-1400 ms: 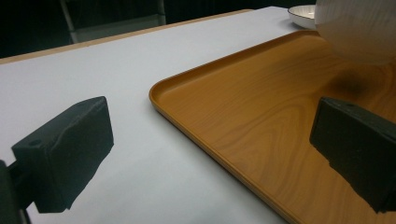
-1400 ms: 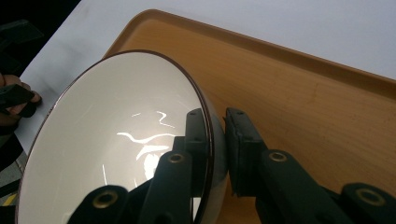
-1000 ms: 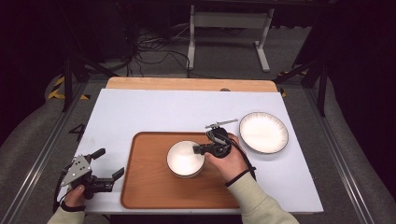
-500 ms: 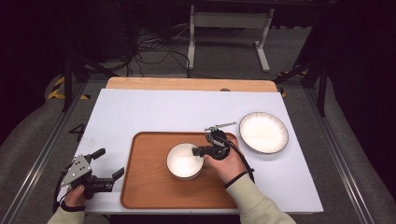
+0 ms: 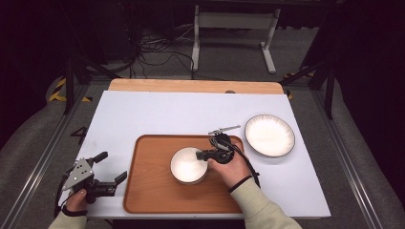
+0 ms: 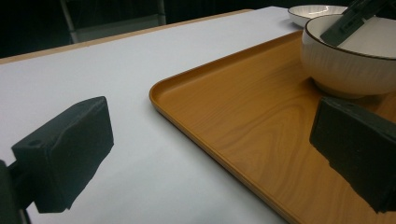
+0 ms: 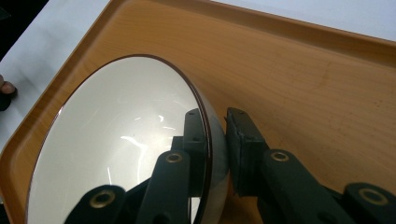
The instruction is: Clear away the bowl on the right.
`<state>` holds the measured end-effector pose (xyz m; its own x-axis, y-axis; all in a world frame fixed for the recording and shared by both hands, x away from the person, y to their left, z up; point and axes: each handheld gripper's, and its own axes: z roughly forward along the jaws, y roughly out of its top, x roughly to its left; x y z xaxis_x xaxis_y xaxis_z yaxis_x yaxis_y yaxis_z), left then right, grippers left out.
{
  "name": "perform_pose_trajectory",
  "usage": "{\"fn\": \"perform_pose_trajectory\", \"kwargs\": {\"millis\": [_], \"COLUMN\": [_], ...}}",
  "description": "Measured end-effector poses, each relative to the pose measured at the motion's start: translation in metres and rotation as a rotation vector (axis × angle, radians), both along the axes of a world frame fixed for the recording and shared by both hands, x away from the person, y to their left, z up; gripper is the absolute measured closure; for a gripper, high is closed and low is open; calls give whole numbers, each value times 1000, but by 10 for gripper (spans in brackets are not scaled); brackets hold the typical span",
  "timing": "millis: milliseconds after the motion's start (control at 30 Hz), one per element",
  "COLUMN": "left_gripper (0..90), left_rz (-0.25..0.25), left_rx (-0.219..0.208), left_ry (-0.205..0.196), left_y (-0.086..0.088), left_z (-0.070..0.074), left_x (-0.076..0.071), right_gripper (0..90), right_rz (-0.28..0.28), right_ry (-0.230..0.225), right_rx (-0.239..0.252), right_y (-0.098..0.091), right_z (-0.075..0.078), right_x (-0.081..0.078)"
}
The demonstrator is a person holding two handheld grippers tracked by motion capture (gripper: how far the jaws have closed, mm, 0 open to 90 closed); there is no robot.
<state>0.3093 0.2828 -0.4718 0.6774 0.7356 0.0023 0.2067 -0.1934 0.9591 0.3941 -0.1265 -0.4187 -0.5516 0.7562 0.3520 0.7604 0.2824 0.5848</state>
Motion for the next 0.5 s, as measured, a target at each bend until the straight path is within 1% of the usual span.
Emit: {"fn": "perform_pose_trajectory", "kwargs": {"millis": [233, 333, 400, 500], "left_gripper": [3, 3, 3, 3], "left_rz": [-1, -1, -1, -1], "left_rx": [1, 1, 1, 1], "left_ry": [0, 1, 1, 0], "left_y": [0, 0, 0, 0], "left_z": [0, 0, 0, 0], "left_x": [0, 0, 0, 0], "right_gripper": [792, 789, 777, 741], "right_rz": [28, 34, 30, 33], "right_ry": [-10, -11, -17, -38], "right_rx": [-12, -36, -20, -12], "right_y": [-1, -2, -2, -3], "right_z": [-1, -2, -2, -1], "right_x": [2, 4, 4, 4]}}
